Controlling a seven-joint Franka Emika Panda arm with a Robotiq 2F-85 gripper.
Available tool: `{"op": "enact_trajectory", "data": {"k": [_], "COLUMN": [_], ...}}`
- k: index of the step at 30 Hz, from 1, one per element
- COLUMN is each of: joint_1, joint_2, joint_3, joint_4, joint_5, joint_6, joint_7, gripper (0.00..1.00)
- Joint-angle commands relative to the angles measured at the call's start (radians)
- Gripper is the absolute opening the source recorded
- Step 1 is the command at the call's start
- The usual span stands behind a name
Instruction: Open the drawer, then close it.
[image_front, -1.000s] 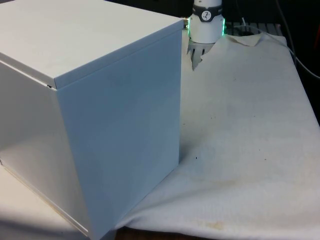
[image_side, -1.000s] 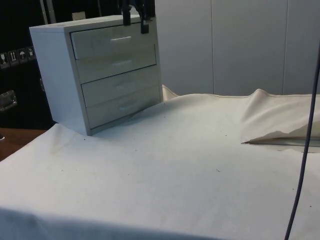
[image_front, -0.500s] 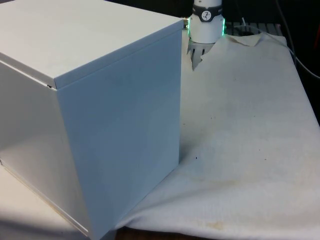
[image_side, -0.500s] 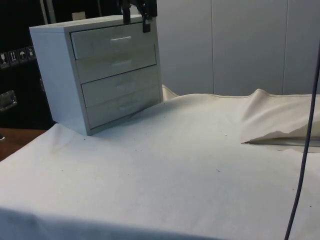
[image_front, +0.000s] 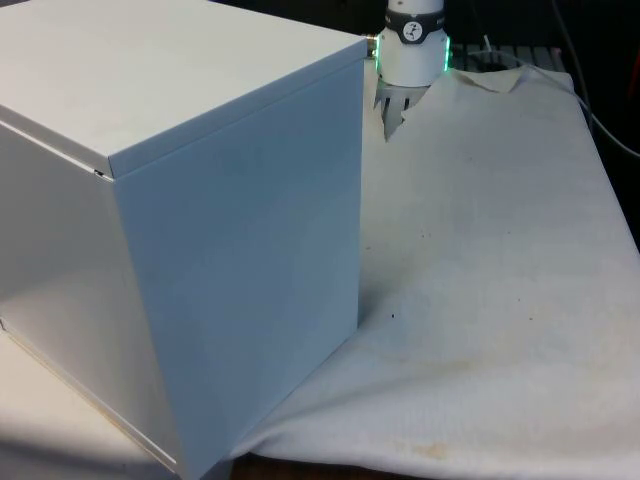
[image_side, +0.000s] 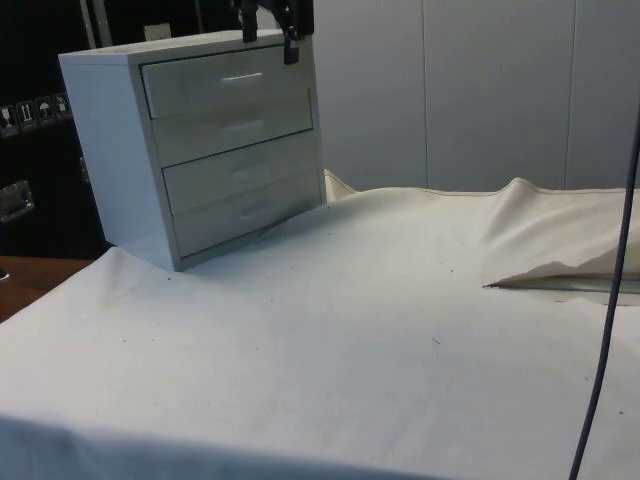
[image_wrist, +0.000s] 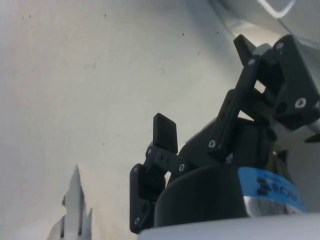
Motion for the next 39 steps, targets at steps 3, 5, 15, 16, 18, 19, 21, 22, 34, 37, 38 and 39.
{"op": "enact_trajectory", "data": {"k": [3,5,15,16,18,19,21,22,34,37,38,39], "joint_1": [-0.003,-0.003,-0.005,-0.005,-0.006,-0.001,-0.006,-0.006,-0.007,-0.008,-0.008,-0.009], "joint_2": [-0.003,-0.003,0.005,0.006,0.011,0.006,0.016,0.019,0.058,0.061,0.063,0.065], "joint_3": [0.000,-0.001,-0.008,-0.009,-0.014,-0.012,-0.017,-0.018,-0.050,-0.057,-0.060,-0.067], "joint_4": [-0.010,-0.013,-0.043,-0.047,-0.054,-0.054,-0.056,-0.056,-0.069,-0.077,-0.080,-0.087], "joint_5": [-0.042,-0.052,-0.098,-0.101,-0.109,-0.090,-0.113,-0.114,-0.113,-0.114,-0.114,-0.113], "joint_6": [0.039,0.049,0.127,0.136,0.159,0.137,0.173,0.180,0.290,0.311,0.321,0.340], "joint_7": [0.008,0.008,0.043,0.047,0.066,0.049,0.078,0.084,0.133,0.137,0.139,0.138], "gripper": [1.00,1.00,1.00,1.00,1.00,1.00,1.00,1.00,1.00,1.00,1.00,1.00]}}
